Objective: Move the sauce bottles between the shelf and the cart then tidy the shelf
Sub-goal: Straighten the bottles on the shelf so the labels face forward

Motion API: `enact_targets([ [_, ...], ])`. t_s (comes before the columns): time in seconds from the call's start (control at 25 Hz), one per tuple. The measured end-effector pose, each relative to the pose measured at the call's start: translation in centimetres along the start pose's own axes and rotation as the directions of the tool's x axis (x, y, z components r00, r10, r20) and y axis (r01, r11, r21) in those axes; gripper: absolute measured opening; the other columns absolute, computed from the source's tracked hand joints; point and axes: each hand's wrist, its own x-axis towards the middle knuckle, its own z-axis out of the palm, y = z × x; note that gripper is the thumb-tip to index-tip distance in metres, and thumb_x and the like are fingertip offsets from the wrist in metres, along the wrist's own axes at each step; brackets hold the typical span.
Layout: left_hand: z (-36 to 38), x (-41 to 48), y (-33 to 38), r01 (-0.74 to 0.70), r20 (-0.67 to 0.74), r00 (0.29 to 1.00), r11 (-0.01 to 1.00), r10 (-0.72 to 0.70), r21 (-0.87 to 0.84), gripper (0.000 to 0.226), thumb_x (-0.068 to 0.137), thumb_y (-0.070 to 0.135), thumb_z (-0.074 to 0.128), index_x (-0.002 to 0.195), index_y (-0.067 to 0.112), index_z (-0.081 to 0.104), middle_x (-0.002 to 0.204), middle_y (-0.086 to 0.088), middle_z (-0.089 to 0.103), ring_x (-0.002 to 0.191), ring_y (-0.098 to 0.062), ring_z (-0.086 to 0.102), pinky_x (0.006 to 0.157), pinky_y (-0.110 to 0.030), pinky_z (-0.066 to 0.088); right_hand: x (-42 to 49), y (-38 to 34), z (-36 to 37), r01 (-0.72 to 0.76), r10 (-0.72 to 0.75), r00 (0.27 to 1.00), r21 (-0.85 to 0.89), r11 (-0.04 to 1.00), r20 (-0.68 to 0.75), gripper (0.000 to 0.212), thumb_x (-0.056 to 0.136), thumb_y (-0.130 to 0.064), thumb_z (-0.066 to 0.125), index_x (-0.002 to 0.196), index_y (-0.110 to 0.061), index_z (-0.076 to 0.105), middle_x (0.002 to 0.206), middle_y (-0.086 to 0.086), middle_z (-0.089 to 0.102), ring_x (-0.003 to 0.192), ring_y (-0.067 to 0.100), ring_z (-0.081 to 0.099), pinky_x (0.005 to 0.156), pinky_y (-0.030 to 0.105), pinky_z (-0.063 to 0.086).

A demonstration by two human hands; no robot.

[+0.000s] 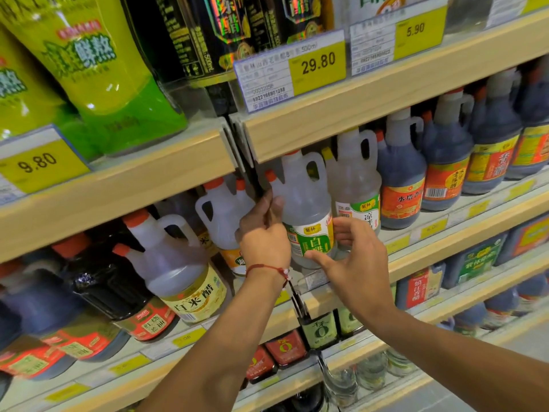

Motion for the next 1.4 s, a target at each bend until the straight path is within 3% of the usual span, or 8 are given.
enact_targets([
  [0.4,0.9,-0.7,0.4,0.052,-0.076,0.995,0.996,-0.057,-0.068,0.033,0.096,0.028,0.061,0.127,0.018,0.066,0.125,-0.001,0.067,0.115,-0.012,0.061,0.097,-0.021,0.047,0.4,0.0,-0.3,-0.043,0.041,0.998,0.028,0.999,0.04,0.059,0.073,-0.027,0.094,0.122,-0.021,0.061,0.105,-0.015,0.063,0.1,0.003,0.063,0.09,0.018,0.052],
  [0.64,0.9,-1.0,1.2,0.05,-0.06,0.997,0.998,-0.048,0.034,0.033,0.1,0.022,0.056,0.131,0.018,0.062,0.128,-0.002,0.066,0.113,-0.006,0.057,0.092,-0.012,0.041,0.4,0.2,-0.6,-0.035,0.032,0.998,0.041,0.999,0.057,0.059,0.075,-0.027,0.092,0.124,-0.02,0.06,0.108,-0.013,0.062,0.103,0.004,0.062,0.091,0.02,0.053],
  [0.8,-0.6,-1.9,1.0,-0.086,-0.117,0.987,0.98,0.108,0.181,0.04,0.093,0.0,0.053,0.126,0.019,0.067,0.115,-0.002,0.071,0.112,-0.017,0.063,0.092,-0.013,0.043,-0.8,-0.4,-1.3,0.076,-0.082,0.993,0.068,0.995,0.089,0.047,0.082,-0.019,0.087,0.118,-0.025,0.059,0.109,-0.011,0.059,0.105,-0.002,0.058,0.09,0.012,0.048],
  [0.92,-3.4,-3.6,1.4,-0.108,-0.205,0.966,0.968,0.157,0.228,0.053,0.089,-0.004,0.048,0.134,0.022,0.06,0.11,0.011,0.065,0.104,-0.003,0.062,0.093,-0.022,0.05,-1.7,-1.3,-1.4,0.175,-0.188,0.968,0.087,0.981,0.169,0.038,0.087,-0.014,0.082,0.119,-0.019,0.061,0.108,-0.009,0.06,0.105,0.002,0.059,0.092,0.015,0.049],
  [1.04,-6.1,-3.4,1.3,-0.117,-0.177,0.965,0.92,0.194,0.375,0.047,0.086,-0.01,0.045,0.132,0.0,0.051,0.106,-0.012,0.06,0.1,-0.031,0.057,0.078,-0.034,0.043,-2.0,-2.8,-0.2,0.184,-0.214,0.941,0.136,0.974,0.261,0.037,0.092,-0.011,0.075,0.126,-0.019,0.062,0.113,-0.01,0.062,0.11,0.003,0.06,0.097,0.021,0.051],
  [1.16,-7.3,-1.8,1.4,0.028,-0.128,0.991,0.851,0.046,0.524,0.018,0.084,-0.004,0.049,0.098,-0.014,0.056,0.092,-0.028,0.057,0.081,-0.039,0.051,0.063,-0.028,0.027,-2.0,-4.5,1.6,0.115,-0.166,0.92,0.16,0.98,0.355,0.045,0.095,-0.011,0.071,0.136,-0.021,0.056,0.123,-0.015,0.058,0.118,0.001,0.056,0.105,0.023,0.049],
  [1.28,-7.2,-0.3,1.2,0.141,-0.073,0.99,0.81,-0.121,0.57,0.046,0.081,0.019,0.045,0.102,-0.021,0.053,0.103,-0.032,0.061,0.096,-0.047,0.056,0.08,-0.048,0.046,-1.8,-5.1,3.6,0.086,-0.131,0.902,0.125,0.988,0.411,0.049,0.094,-0.018,0.073,0.138,-0.025,0.051,0.126,-0.014,0.055,0.121,0.005,0.053,0.107,0.028,0.046],
  [1.4,-6.9,0.2,1.6,0.151,-0.097,0.988,0.845,-0.117,0.513,0.045,0.089,0.022,0.049,0.125,-0.004,0.054,0.123,-0.025,0.059,0.117,-0.041,0.054,0.097,-0.045,0.046,-1.0,-4.8,5.6,0.049,-0.064,0.881,0.043,0.998,0.469,0.051,0.09,-0.026,0.078,0.132,-0.023,0.05,0.126,-0.005,0.057,0.122,0.016,0.052,0.107,0.038,0.048],
])
